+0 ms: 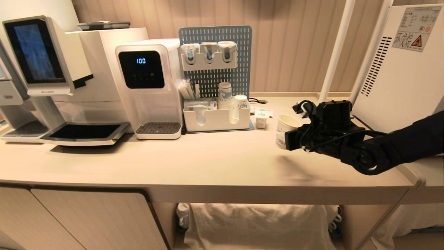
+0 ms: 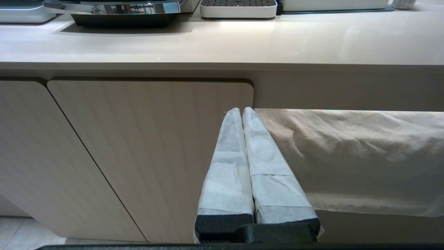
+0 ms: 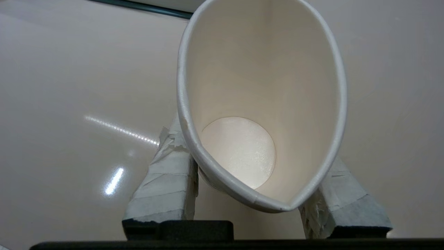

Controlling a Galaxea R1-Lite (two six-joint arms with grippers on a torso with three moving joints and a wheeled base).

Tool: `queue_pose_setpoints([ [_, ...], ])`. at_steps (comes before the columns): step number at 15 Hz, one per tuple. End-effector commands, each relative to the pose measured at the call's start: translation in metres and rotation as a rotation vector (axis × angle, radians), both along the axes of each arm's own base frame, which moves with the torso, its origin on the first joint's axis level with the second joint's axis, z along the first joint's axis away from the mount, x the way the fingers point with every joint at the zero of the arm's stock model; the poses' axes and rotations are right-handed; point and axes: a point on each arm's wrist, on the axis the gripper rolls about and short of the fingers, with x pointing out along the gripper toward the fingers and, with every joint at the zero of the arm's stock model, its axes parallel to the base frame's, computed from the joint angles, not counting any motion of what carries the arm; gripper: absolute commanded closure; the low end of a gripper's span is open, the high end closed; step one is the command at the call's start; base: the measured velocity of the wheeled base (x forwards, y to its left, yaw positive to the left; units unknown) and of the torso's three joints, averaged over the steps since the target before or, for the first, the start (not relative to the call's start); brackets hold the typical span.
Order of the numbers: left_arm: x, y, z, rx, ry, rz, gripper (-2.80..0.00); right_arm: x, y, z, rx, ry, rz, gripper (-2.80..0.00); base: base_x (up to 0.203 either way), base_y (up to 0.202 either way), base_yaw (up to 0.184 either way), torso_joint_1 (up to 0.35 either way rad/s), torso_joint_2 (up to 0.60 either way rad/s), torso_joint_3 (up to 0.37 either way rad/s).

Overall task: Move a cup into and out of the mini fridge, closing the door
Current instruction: Place the paper cup on the table

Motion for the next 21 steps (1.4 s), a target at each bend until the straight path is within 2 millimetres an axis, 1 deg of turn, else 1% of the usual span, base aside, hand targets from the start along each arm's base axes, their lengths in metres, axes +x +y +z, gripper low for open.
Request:
queue_pose_setpoints([
  [1, 0.000, 0.000, 0.000, 0.000, 0.000, 0.000, 0.00, 0.000, 0.001, -0.001, -0.001, 0.001, 0.003, 0.00, 0.000, 0.000, 0.000, 0.000, 0.00, 0.000],
  [4, 0.000, 0.000, 0.000, 0.000, 0.000, 0.000, 0.00, 0.005, 0.008, -0.005, 0.014, -0.040, 0.014, 0.00, 0.000, 0.000, 0.000, 0.000, 0.00, 0.000],
  [9, 0.000, 0.000, 0.000, 0.000, 0.000, -0.001, 0.00, 0.008, 0.020, -0.030, 0.001, -0.040, 0.005, 0.00, 0.000, 0.000, 0.000, 0.000, 0.00, 0.000],
  [12, 0.000, 0.000, 0.000, 0.000, 0.000, -0.001, 0.00, 0.010, 0.025, -0.037, -0.010, -0.028, 0.003, 0.00, 0.000, 0.000, 0.000, 0.000, 0.00, 0.000],
  [15, 0.000, 0.000, 0.000, 0.000, 0.000, -0.001, 0.00, 0.010, 0.026, -0.038, -0.011, -0.025, 0.006, 0.00, 0.000, 0.000, 0.000, 0.000, 0.00, 0.000],
  [21, 0.000, 0.000, 0.000, 0.000, -0.001, 0.000, 0.00, 0.010, 0.026, -0.046, -0.022, 0.001, 0.005, 0.00, 0.000, 0.000, 0.000, 0.000, 0.00, 0.000],
])
